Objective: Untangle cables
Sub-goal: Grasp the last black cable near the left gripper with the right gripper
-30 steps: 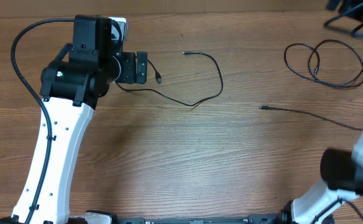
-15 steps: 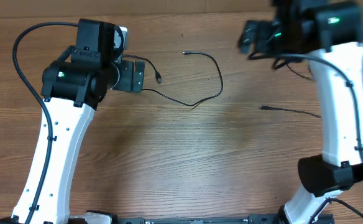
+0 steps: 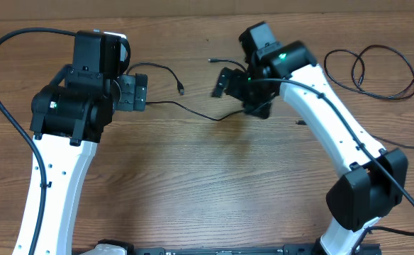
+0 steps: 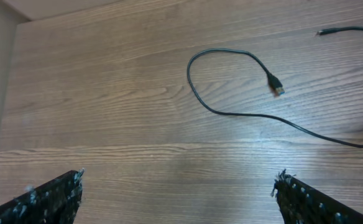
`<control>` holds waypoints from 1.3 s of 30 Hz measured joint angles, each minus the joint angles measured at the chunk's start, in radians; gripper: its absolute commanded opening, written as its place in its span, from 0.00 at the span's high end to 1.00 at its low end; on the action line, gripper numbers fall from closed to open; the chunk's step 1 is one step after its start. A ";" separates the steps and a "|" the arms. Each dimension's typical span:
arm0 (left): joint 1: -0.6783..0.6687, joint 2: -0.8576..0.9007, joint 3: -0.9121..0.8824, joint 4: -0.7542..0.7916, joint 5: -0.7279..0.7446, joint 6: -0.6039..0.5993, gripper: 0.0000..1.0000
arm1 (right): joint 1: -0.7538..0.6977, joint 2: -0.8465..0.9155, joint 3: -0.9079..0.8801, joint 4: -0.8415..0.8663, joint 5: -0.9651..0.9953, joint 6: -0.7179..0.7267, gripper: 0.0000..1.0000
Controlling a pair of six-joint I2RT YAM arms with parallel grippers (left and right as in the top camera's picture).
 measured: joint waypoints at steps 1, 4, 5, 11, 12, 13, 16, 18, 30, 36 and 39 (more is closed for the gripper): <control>0.000 0.000 0.000 0.000 -0.002 0.002 0.00 | 0.007 0.000 -0.032 0.055 -0.030 0.063 0.00; 0.000 0.000 0.000 0.000 -0.008 0.002 0.00 | 0.027 0.000 -0.109 0.181 -0.095 0.219 0.00; 0.000 0.000 0.000 0.000 -0.008 0.004 0.00 | 0.037 0.000 -0.138 0.230 -0.117 0.284 0.00; 0.000 0.000 0.000 0.001 -0.013 0.005 0.00 | 0.123 0.000 -0.271 0.488 -0.178 0.600 0.00; 0.000 0.000 0.000 0.001 -0.014 0.005 0.00 | 0.137 0.000 -0.284 0.511 -0.180 0.639 0.00; 0.000 0.000 0.000 0.001 -0.014 0.005 0.01 | 0.155 0.000 -0.303 0.546 -0.179 0.692 0.00; 0.000 0.000 0.000 0.001 -0.014 0.005 0.00 | 0.200 0.000 -0.338 0.582 -0.163 0.802 0.00; 0.000 0.000 0.000 0.001 -0.014 0.005 0.00 | 0.218 0.006 -0.346 0.592 -0.138 0.842 0.00; 0.000 0.000 0.000 0.001 -0.014 0.005 0.00 | 0.181 0.109 -0.351 0.753 0.064 0.857 0.00; 0.000 0.000 0.000 0.001 -0.010 0.005 0.01 | 0.112 0.174 -0.351 0.796 0.073 0.817 0.12; 0.000 0.000 0.000 0.002 -0.010 0.005 0.00 | 0.105 0.201 -0.351 0.794 0.086 0.809 0.67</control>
